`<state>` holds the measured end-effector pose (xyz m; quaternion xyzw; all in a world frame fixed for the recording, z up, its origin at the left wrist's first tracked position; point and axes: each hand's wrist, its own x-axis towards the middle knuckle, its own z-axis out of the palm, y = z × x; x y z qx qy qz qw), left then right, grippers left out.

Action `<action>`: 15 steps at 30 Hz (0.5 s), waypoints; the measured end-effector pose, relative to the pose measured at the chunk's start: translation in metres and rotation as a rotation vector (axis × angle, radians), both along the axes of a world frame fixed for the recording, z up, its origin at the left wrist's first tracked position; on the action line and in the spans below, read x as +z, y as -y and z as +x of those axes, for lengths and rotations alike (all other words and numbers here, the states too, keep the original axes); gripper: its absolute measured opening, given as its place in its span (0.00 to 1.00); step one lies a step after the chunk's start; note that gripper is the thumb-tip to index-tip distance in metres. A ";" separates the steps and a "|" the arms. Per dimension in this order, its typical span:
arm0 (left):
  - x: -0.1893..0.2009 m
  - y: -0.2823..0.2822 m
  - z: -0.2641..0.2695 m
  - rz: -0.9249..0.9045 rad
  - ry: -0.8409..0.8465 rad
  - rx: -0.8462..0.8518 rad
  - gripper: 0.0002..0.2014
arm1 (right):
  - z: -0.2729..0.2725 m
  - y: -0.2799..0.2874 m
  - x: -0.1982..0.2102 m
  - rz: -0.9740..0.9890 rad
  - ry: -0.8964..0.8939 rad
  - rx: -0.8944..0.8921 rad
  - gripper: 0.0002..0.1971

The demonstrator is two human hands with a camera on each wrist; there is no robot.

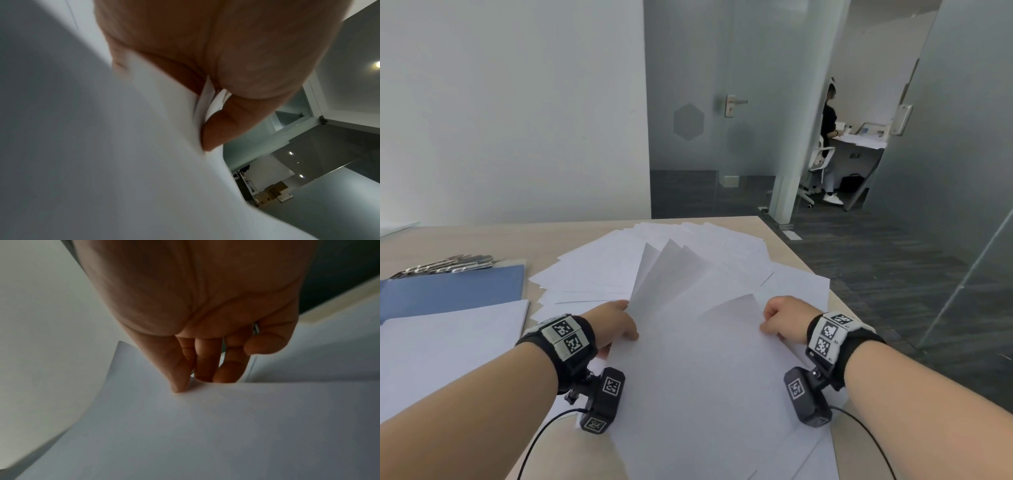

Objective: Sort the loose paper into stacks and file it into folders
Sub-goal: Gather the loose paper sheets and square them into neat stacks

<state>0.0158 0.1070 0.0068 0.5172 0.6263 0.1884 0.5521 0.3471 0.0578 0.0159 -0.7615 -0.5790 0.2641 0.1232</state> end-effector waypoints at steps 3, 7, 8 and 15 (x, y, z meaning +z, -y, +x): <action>0.006 0.003 -0.006 -0.017 -0.041 0.012 0.24 | 0.019 -0.004 0.004 0.056 0.059 -0.094 0.10; 0.011 0.009 -0.005 -0.001 -0.059 -0.003 0.16 | 0.015 -0.009 0.005 0.145 0.050 -0.158 0.09; 0.010 0.009 -0.003 0.008 -0.065 -0.029 0.13 | 0.010 -0.012 0.003 0.178 0.026 -0.160 0.09; -0.010 0.007 0.004 0.084 0.019 0.055 0.20 | -0.012 -0.015 -0.004 0.280 -0.136 -0.210 0.12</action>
